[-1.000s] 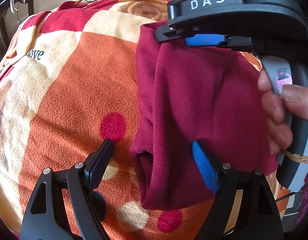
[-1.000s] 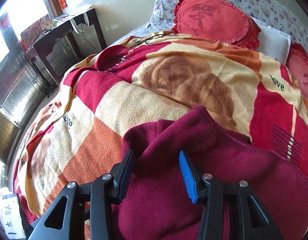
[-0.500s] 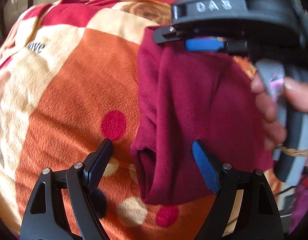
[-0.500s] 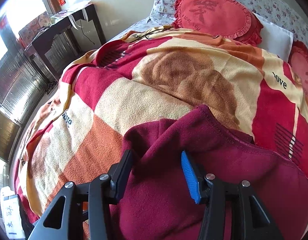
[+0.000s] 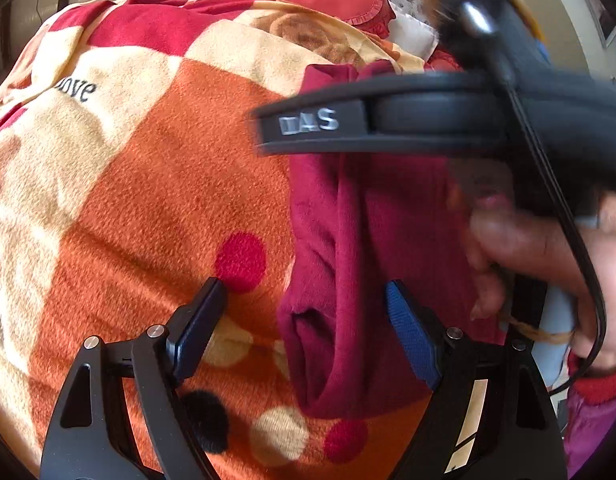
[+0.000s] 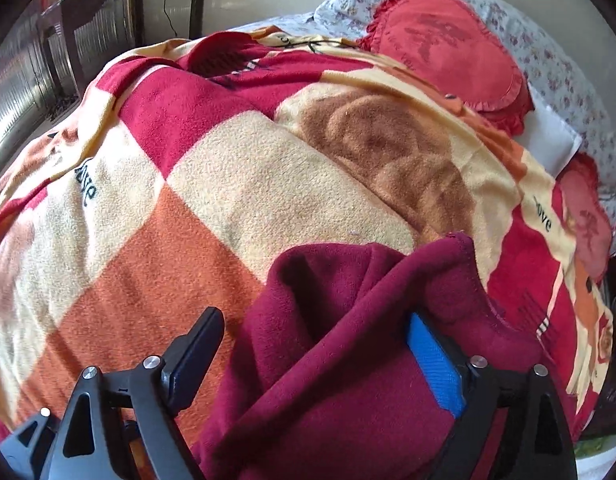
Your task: Fold small clothes
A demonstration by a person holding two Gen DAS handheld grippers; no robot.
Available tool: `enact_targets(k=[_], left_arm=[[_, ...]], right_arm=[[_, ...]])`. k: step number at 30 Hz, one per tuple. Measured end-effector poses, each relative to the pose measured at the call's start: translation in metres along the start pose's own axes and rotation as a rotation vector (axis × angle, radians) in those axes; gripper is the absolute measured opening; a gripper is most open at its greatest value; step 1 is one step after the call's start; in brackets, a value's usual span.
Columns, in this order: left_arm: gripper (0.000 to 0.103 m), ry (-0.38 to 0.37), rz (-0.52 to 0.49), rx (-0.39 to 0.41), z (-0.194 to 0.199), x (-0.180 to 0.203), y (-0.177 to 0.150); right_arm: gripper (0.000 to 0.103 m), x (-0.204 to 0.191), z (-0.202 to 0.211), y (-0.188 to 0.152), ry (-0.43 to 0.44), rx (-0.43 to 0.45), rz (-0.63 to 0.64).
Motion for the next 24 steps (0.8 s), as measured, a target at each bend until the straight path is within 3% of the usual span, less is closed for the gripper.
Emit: enact_targets(k=[2, 3, 6, 7, 9, 10, 13, 16, 21, 24], left_arm=[[0.087, 0.000, 0.000, 0.002, -0.002, 0.003, 0.001], [0.088, 0.000, 0.000, 0.005, -0.003, 0.004, 0.003], [0.090, -0.002, 0.006, 0.013, -0.004, 0.009, 0.003], [0.089, -0.019, 0.004, 0.013, -0.004, 0.012, 0.003], [0.067, -0.090, 0.013, -0.010, -0.004, 0.020, 0.005], [0.046, -0.118, 0.007, -0.032, -0.004, 0.027, 0.005], [0.025, -0.093, -0.058, -0.006, 0.007, 0.048, 0.005], [0.023, -0.089, -0.130, 0.040, 0.028, 0.073, 0.007], [0.022, -0.152, -0.247, 0.093, 0.061, 0.128, 0.016], [0.022, -0.197, -0.324, 0.104, 0.070, 0.170, 0.016]], right_arm=[[0.053, 0.009, 0.007, -0.004, -0.016, 0.038, -0.005], [0.038, 0.017, 0.013, -0.006, 0.020, 0.057, -0.021], [0.020, 0.043, 0.030, -0.014, 0.195, 0.089, -0.127], [0.019, 0.053, 0.037, -0.018, 0.248, 0.108, -0.168], [0.017, 0.065, 0.046, -0.023, 0.317, 0.141, -0.205], [0.017, 0.070, 0.052, -0.027, 0.338, 0.157, -0.227], [0.015, 0.084, 0.069, -0.040, 0.393, 0.198, -0.283], [0.014, 0.097, 0.086, -0.051, 0.414, 0.242, -0.318], [0.014, 0.137, 0.124, -0.069, 0.460, 0.324, -0.389], [0.013, 0.165, 0.152, -0.084, 0.443, 0.377, -0.412]])
Point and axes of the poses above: each gripper's, at about its wrist camera, not at the fingertips, and z roughly against the way its jaws point, x to its right, y to its top, the point moved 2 cm from there along -z, roughly the way its jaws point, and after that the axes turned 5 degrees about y, right-handed, at the moved point
